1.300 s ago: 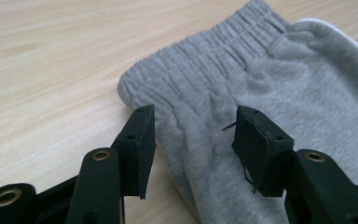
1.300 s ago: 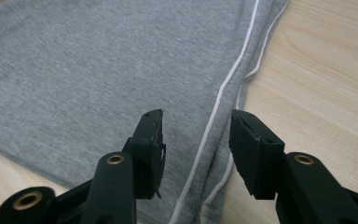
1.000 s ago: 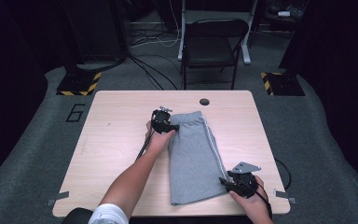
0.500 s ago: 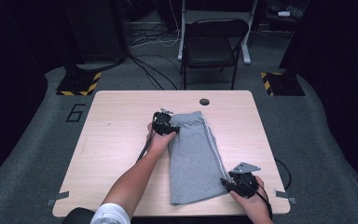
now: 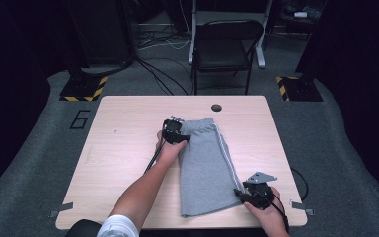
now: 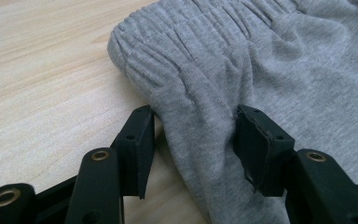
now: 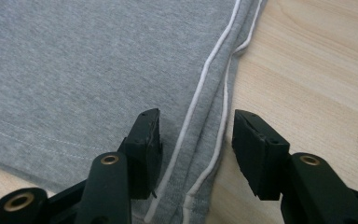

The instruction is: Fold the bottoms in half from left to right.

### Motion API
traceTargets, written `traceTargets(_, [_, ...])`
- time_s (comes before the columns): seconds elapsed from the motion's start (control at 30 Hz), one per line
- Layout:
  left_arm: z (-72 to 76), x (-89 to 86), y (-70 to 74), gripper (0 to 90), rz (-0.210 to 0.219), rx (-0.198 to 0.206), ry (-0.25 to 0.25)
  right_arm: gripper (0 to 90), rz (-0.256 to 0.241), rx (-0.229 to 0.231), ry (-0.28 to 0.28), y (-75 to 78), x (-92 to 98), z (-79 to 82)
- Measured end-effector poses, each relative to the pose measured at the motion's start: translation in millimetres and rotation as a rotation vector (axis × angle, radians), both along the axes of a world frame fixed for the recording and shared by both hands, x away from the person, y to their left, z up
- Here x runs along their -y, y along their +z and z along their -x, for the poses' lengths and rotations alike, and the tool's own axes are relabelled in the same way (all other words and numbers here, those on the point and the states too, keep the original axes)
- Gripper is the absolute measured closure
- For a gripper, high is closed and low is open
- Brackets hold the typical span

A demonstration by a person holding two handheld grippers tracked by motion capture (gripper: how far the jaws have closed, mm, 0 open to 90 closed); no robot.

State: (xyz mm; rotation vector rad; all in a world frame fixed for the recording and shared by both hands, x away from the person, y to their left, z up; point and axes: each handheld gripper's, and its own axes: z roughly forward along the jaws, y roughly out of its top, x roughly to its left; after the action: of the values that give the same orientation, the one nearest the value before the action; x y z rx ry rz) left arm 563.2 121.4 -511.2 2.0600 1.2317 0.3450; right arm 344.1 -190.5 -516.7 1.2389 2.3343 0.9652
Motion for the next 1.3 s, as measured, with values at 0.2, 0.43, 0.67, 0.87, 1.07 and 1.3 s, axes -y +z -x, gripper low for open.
traceTargets(0.2, [0.1, 0.7, -1.1, 48.4, 0.0, 0.001, 0.003, 51.3, -0.018, -0.001, 0.001, -0.9, 1.2, -0.4])
traceTargets(0.43, [1.0, 2.4, -1.2, 50.2, -0.017, 0.01, -0.002, 55.5, -0.018, -0.007, 0.001, -0.5, -0.5, 0.2])
traceTargets(0.67, [2.1, 4.0, -1.5, 54.2, -0.041, 0.028, -0.014, 61.9, -0.011, -0.008, 0.032, 0.1, -1.4, 0.4])
traceTargets(0.87, [3.4, 3.9, -1.7, 62.5, -0.04, 0.032, -0.031, 70.0, -0.025, -0.016, 0.036, 0.2, -3.7, 1.4])
traceTargets(1.07, [4.1, 3.9, -1.2, 72.1, -0.036, 0.025, -0.038, 78.1, -0.039, -0.021, 0.047, -0.1, -4.9, 1.9])
traceTargets(1.3, [3.8, 3.6, -1.6, 80.0, -0.005, 0.003, -0.043, 82.4, -0.052, -0.038, 0.055, -0.1, -3.7, 0.9])
